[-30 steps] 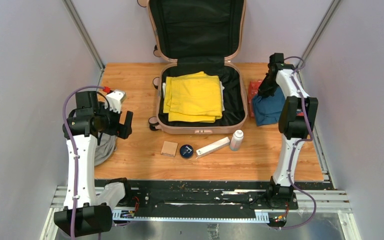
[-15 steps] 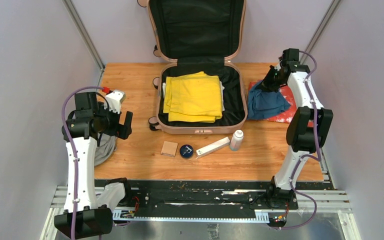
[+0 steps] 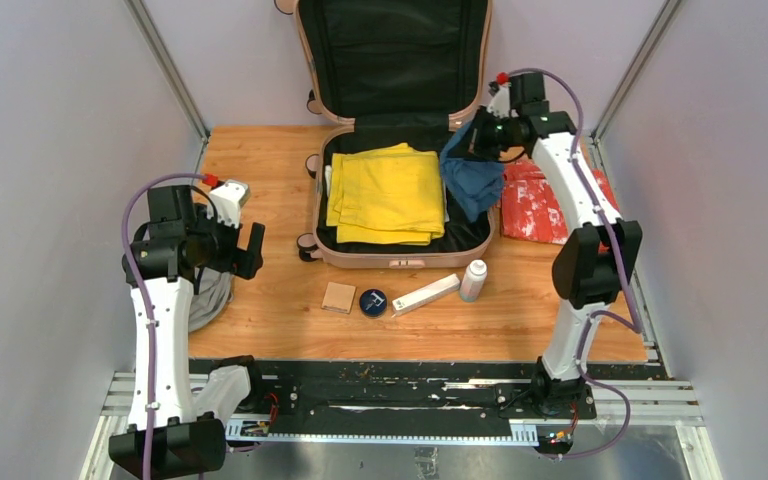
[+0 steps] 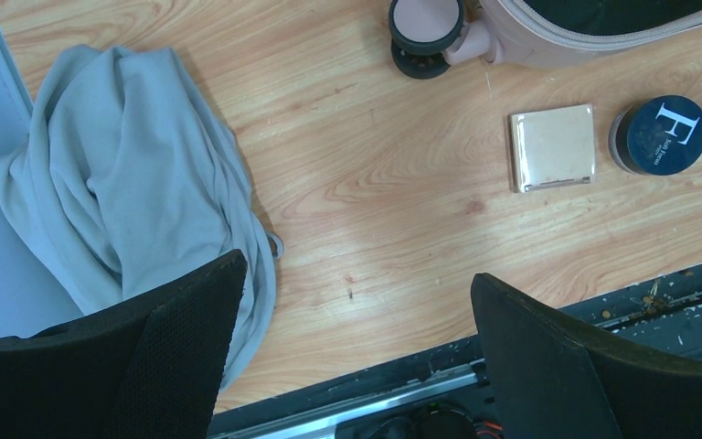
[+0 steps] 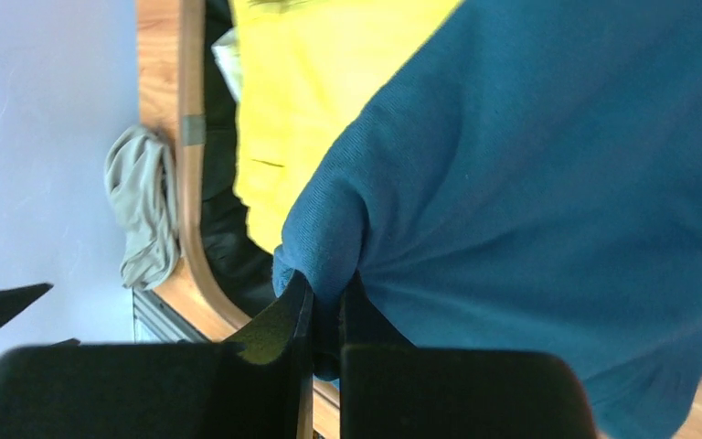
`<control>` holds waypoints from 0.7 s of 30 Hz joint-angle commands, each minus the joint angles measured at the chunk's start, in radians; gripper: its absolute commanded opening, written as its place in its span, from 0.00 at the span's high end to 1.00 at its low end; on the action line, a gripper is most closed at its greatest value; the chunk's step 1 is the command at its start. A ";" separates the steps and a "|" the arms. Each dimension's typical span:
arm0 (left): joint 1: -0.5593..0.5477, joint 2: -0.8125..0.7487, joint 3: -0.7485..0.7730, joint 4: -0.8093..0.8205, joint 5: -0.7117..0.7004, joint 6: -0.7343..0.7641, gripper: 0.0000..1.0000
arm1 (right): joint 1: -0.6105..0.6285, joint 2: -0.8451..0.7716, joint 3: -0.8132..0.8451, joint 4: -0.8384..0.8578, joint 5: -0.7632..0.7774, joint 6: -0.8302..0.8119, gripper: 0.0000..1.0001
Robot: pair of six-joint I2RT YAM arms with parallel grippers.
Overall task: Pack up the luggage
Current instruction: Place the clothes in the luggage.
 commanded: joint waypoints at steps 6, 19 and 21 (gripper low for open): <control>0.007 -0.045 0.027 -0.013 -0.028 0.003 0.00 | 0.203 0.191 0.181 -0.002 -0.012 0.099 1.00; 0.008 -0.046 0.018 -0.013 -0.035 0.007 0.00 | 0.383 0.484 0.491 -0.003 0.033 0.196 1.00; 0.007 -0.045 0.017 -0.013 -0.032 0.008 0.00 | 0.406 0.512 0.518 -0.003 0.031 0.198 1.00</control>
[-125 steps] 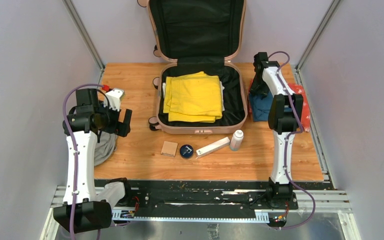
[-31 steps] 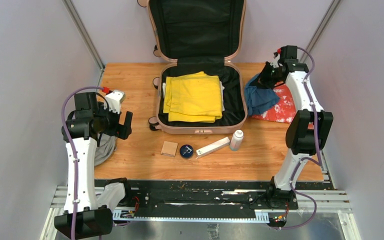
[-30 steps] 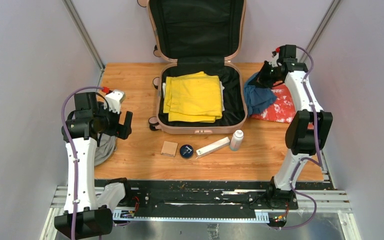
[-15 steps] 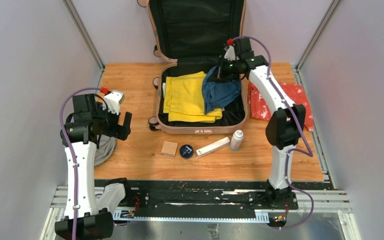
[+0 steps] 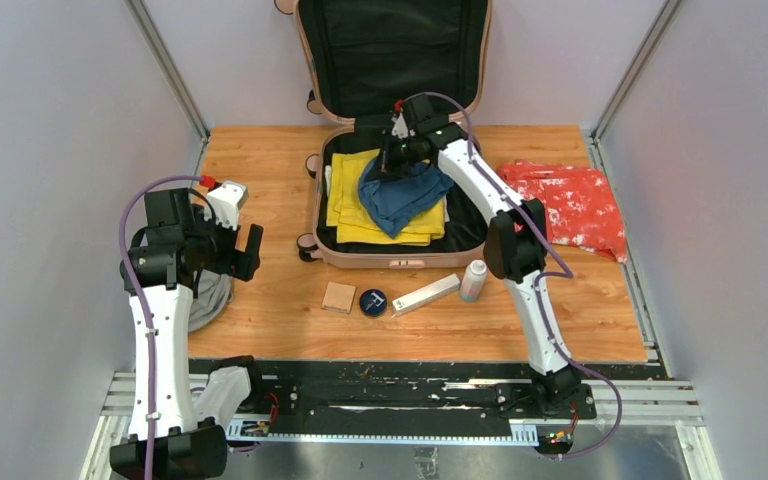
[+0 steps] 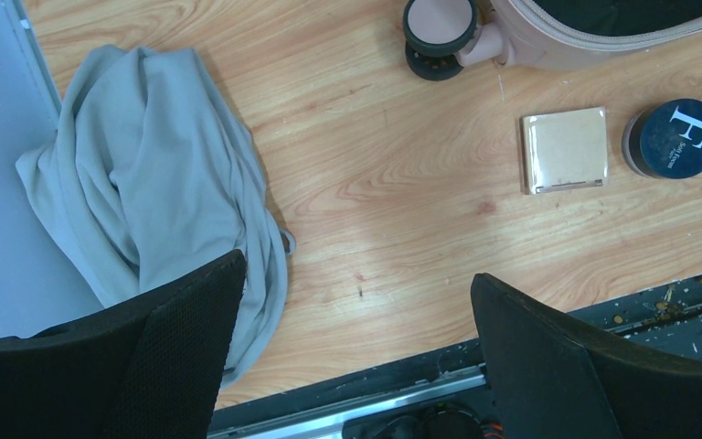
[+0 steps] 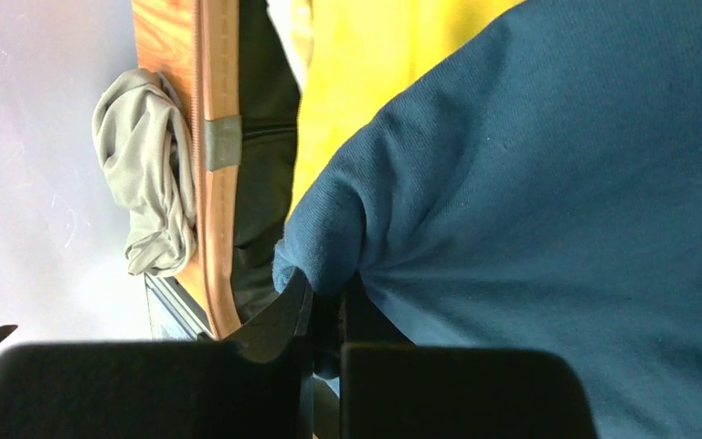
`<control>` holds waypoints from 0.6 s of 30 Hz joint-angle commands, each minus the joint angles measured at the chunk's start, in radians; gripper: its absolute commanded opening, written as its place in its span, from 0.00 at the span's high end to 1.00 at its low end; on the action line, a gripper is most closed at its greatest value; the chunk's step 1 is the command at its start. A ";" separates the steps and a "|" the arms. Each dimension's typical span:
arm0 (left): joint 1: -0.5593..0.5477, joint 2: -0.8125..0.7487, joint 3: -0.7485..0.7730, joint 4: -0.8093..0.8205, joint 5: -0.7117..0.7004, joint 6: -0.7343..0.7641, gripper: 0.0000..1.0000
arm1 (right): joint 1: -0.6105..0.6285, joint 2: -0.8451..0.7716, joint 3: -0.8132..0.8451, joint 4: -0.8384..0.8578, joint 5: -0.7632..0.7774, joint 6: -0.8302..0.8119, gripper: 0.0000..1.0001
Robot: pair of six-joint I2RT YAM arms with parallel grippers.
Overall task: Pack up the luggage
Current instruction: Place the clothes in the luggage.
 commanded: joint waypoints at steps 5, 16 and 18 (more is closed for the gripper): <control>0.008 -0.006 0.014 -0.011 -0.007 0.012 0.00 | 0.102 0.075 0.101 -0.005 0.003 0.041 1.00; 0.008 -0.006 0.007 -0.011 -0.003 0.012 0.00 | 0.174 0.175 0.178 -0.068 0.027 -0.013 0.70; 0.008 -0.005 0.007 -0.011 -0.001 0.008 0.00 | 0.185 0.182 0.186 -0.088 0.029 -0.033 0.48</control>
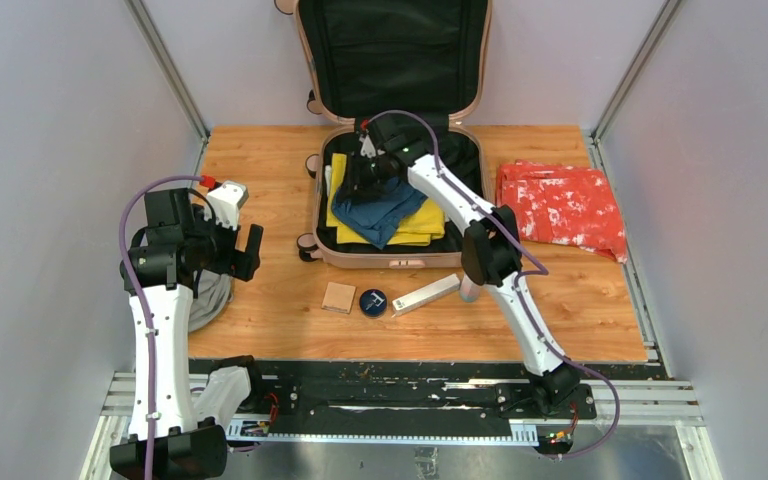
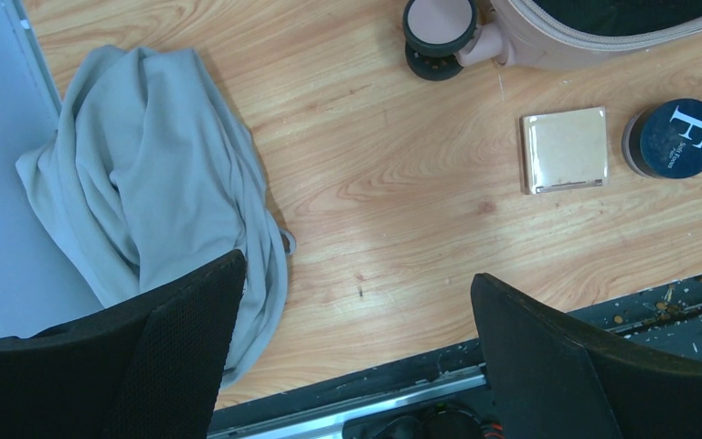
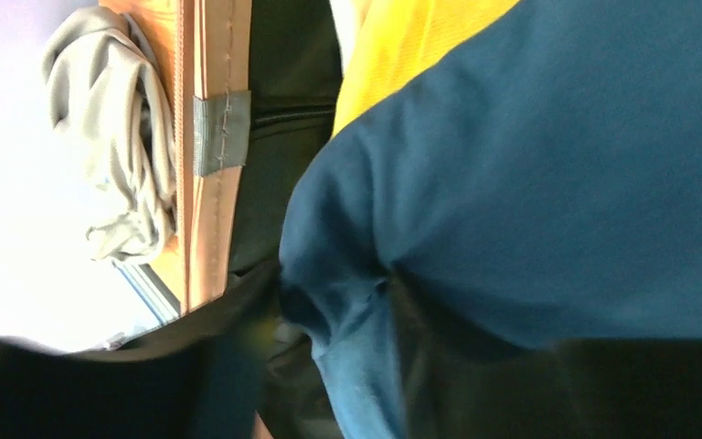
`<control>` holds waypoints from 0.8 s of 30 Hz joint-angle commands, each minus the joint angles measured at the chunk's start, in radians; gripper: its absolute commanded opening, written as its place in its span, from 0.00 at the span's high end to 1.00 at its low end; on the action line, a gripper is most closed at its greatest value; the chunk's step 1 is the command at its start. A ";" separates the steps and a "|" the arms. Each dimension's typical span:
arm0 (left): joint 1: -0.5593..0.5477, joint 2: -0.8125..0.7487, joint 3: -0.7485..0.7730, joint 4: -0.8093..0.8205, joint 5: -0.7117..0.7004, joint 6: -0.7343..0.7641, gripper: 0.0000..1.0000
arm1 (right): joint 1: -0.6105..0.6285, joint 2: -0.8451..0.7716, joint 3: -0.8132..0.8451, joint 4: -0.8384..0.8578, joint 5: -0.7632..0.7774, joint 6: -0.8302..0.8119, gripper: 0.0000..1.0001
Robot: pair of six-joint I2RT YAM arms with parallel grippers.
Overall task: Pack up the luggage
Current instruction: Place the clothes in the luggage.
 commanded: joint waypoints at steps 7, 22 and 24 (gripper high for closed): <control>0.008 0.002 0.010 -0.011 0.003 0.005 0.00 | 0.012 -0.109 -0.028 -0.100 0.044 -0.087 0.14; 0.008 0.026 0.019 -0.011 0.042 -0.014 0.00 | -0.224 -0.408 -0.563 -0.014 0.132 -0.044 0.21; 0.007 0.019 0.022 -0.011 0.034 -0.011 0.00 | -0.237 -0.363 -0.535 -0.015 0.112 -0.038 0.23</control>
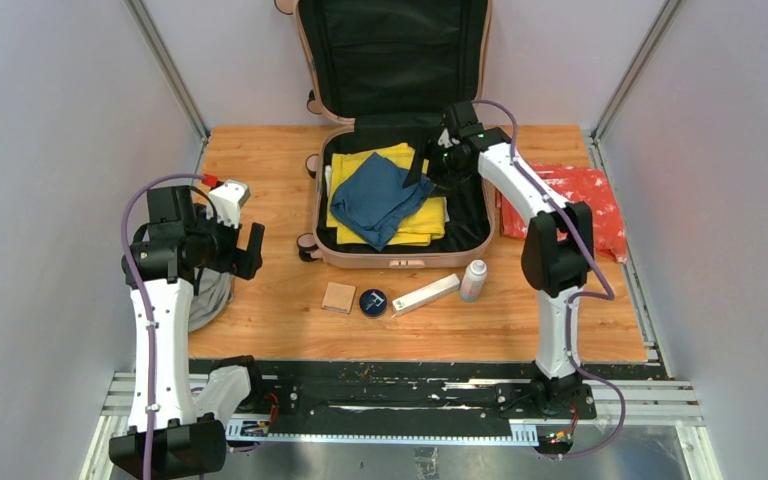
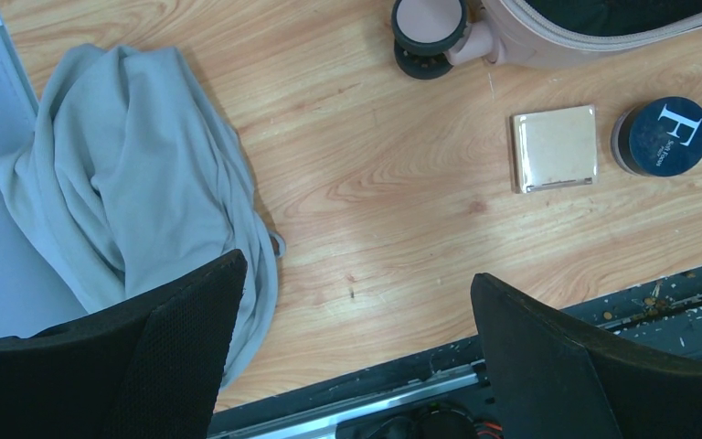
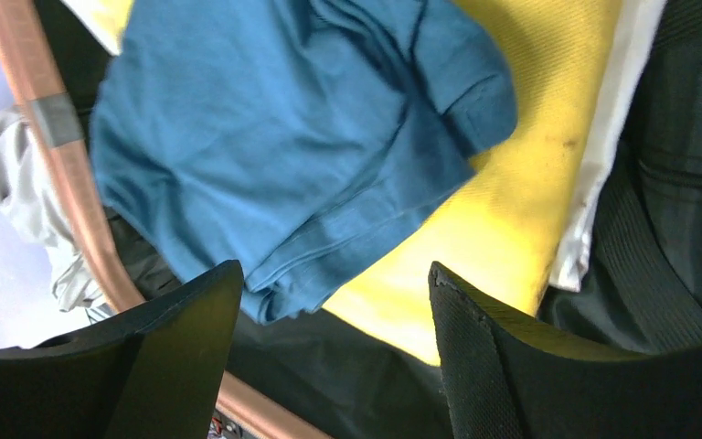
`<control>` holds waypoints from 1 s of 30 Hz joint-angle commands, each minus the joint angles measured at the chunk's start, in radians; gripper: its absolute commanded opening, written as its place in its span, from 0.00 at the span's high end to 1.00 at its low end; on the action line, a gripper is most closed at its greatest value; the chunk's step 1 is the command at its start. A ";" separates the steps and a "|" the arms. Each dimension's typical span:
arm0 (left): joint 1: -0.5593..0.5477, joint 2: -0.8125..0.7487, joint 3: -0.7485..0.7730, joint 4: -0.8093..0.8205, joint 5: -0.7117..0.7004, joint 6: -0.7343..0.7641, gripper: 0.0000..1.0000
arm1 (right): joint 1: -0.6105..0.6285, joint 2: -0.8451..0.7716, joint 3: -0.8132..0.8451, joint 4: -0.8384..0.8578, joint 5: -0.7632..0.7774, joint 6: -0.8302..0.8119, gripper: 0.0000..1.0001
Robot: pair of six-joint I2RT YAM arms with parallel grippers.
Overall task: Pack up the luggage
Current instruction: Place the clothes in the luggage.
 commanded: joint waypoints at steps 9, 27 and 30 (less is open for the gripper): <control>0.008 -0.017 0.030 -0.012 -0.021 0.009 0.00 | -0.056 0.260 0.142 -0.007 -0.086 0.031 0.43; 0.007 0.014 0.050 -0.013 -0.024 0.004 0.00 | -0.057 0.504 0.534 -0.005 -0.186 0.074 0.86; 0.007 0.012 0.049 -0.012 -0.025 0.006 0.00 | -0.061 0.479 0.520 -0.046 -0.181 0.030 0.66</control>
